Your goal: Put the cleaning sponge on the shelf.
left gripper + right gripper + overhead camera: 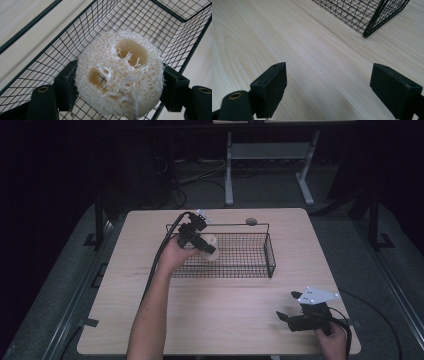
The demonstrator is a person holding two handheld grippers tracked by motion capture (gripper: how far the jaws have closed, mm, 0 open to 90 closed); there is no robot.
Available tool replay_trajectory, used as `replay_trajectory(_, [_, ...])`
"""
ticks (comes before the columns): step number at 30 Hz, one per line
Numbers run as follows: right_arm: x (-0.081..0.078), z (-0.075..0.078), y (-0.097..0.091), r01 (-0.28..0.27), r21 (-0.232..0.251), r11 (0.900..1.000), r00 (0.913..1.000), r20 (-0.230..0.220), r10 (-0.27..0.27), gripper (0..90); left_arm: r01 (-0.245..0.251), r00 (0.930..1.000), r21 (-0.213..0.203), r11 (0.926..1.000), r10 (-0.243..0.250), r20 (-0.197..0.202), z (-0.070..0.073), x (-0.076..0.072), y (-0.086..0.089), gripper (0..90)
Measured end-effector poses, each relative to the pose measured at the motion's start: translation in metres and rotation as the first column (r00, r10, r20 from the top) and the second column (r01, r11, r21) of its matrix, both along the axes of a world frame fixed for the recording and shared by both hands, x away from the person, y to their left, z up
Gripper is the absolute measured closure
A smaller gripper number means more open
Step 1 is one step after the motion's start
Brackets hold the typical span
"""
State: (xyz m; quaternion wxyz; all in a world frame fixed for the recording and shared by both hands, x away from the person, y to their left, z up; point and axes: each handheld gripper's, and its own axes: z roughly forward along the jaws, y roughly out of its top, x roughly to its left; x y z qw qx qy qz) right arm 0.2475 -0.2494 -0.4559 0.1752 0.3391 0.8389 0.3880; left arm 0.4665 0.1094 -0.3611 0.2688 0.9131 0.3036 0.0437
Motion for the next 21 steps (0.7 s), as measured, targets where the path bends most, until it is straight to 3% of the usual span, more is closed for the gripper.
replay_trajectory(21, [0.0, 0.0, 0.001, -0.002, -0.005, 1.0, 1.0, 0.0, 0.002, 13.5, -0.019, 0.9997, 0.004, 0.9998, 0.019, -0.018, -0.023, 0.003, -0.009, 27.5])
